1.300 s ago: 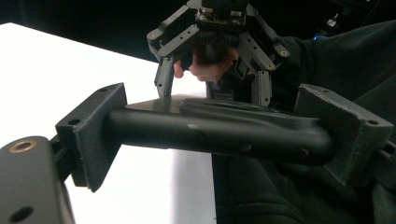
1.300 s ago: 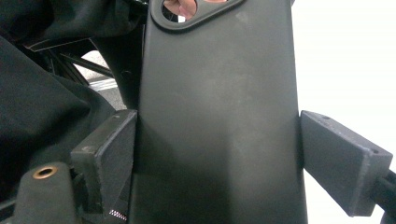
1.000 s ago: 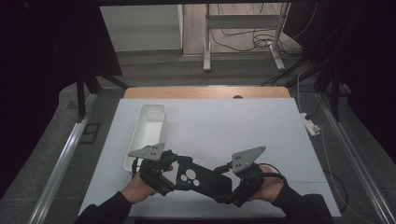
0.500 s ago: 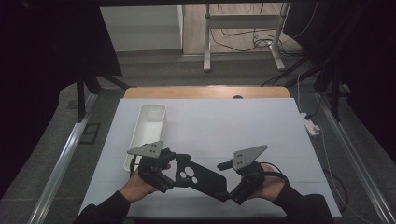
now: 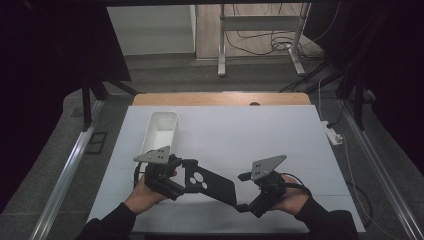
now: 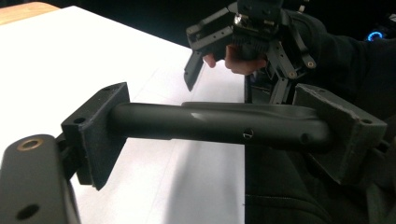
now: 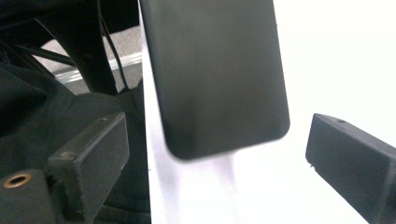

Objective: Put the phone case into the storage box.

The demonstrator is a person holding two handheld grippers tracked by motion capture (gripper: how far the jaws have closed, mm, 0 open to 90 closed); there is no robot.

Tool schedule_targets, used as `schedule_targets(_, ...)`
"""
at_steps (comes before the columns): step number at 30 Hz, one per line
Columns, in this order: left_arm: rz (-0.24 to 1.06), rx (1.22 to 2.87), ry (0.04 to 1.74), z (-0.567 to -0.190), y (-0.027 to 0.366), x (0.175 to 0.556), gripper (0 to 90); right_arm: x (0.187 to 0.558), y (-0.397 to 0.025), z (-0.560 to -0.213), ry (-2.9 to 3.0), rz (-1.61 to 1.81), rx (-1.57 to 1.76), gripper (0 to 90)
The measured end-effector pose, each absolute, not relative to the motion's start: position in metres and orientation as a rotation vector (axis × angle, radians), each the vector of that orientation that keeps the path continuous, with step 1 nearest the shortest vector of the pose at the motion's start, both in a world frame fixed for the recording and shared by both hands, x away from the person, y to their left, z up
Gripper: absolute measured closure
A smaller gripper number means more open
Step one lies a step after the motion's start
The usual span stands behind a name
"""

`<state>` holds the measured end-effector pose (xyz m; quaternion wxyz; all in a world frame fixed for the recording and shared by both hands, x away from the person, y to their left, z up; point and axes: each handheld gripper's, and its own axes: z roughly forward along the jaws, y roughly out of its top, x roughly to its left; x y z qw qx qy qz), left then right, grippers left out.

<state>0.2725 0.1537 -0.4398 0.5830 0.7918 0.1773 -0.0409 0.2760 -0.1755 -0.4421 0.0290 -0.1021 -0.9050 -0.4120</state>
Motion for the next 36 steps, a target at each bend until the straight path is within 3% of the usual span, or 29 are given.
schedule_targets(12,-0.002,1.908,0.541,-0.432,0.161,0.284,14.7,0.277,-0.186,-0.450,-2.916,-1.200,-0.496,0.3)
schedule_targets(36,0.113,1.985,0.754,-0.411,0.177,0.314,14.8,0.275,-0.228,-0.462,-3.056,-1.154,-0.840,0.0)
